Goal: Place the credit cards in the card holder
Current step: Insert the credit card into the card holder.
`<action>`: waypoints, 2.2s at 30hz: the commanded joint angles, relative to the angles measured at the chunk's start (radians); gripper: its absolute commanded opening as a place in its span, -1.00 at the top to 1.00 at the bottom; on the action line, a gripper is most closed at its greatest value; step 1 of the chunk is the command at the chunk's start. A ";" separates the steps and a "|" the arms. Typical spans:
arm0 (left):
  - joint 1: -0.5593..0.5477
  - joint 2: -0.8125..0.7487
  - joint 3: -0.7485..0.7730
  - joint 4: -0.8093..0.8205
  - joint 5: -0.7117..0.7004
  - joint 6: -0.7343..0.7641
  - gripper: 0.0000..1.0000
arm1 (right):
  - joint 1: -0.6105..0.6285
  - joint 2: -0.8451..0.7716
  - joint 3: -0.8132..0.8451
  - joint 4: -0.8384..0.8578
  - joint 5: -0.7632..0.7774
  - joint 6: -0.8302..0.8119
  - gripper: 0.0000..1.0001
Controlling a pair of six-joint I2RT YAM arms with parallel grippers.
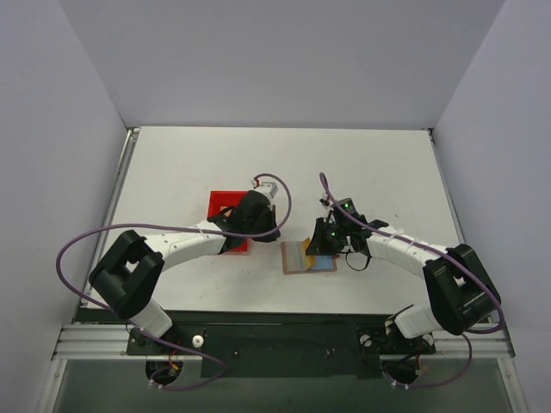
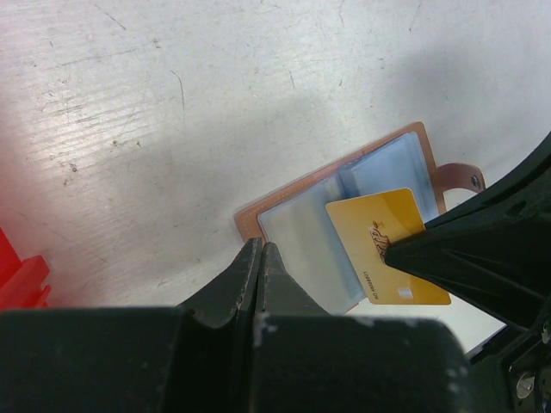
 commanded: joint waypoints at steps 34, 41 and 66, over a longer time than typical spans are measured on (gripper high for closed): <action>-0.050 0.016 0.069 0.008 -0.014 0.022 1.00 | 0.015 -0.103 0.037 -0.109 0.183 -0.039 1.00; -0.049 0.020 0.071 0.006 -0.014 0.022 1.00 | 0.016 -0.110 0.032 -0.111 0.198 -0.034 1.00; -0.049 0.019 0.059 0.014 -0.009 0.019 1.00 | 0.019 -0.114 0.029 -0.123 0.231 -0.025 1.00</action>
